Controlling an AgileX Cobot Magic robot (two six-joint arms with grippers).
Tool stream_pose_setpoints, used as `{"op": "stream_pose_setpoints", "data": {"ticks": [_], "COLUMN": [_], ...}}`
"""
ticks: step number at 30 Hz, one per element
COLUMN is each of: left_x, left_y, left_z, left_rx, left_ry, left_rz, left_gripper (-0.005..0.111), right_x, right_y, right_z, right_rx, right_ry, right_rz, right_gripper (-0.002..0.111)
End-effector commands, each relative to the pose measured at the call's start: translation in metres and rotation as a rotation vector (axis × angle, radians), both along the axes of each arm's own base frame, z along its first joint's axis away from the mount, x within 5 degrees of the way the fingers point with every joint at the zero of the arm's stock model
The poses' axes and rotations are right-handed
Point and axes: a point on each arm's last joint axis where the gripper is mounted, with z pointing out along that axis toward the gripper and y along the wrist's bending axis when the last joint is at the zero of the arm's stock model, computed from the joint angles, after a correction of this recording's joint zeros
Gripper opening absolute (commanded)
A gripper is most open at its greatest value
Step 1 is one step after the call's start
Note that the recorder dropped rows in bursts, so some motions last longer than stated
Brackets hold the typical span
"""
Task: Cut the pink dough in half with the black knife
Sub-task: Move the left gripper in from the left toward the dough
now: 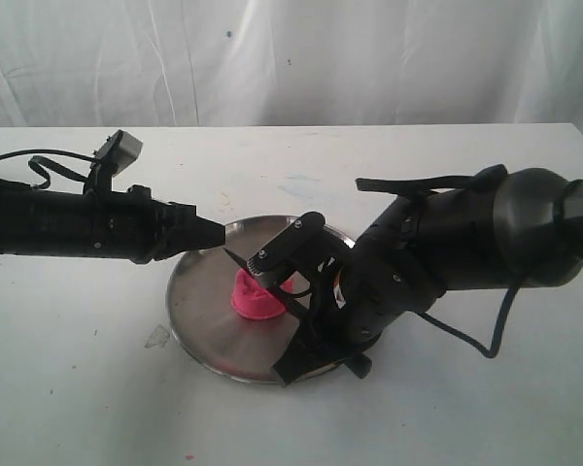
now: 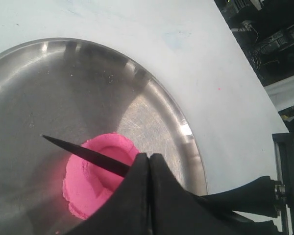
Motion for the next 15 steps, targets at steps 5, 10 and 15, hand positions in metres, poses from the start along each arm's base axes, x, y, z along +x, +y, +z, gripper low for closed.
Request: {"op": "stream_pose_setpoints", "data": {"ticks": [5,10,15], "left_x": [0.0,0.003,0.013], "left_y": [-0.002,-0.001,-0.005], "left_z": [0.003,-0.001,-0.01], "left_rx": [-0.016,0.004,-0.025], "left_ry": [-0.014,-0.018,-0.004], "left_rz": [0.002,0.003,-0.024], "left_gripper": [0.0,0.0,0.0], "right_x": [0.0,0.0,0.0], "right_y": [-0.001,-0.001,-0.001], "right_z": [0.0,0.0,0.0], "right_rx": [0.002,0.002,0.002], "right_ry": [-0.001,-0.001,-0.001], "right_rz": [-0.005,-0.005,-0.005], "right_gripper": [0.0,0.0,0.0]}}
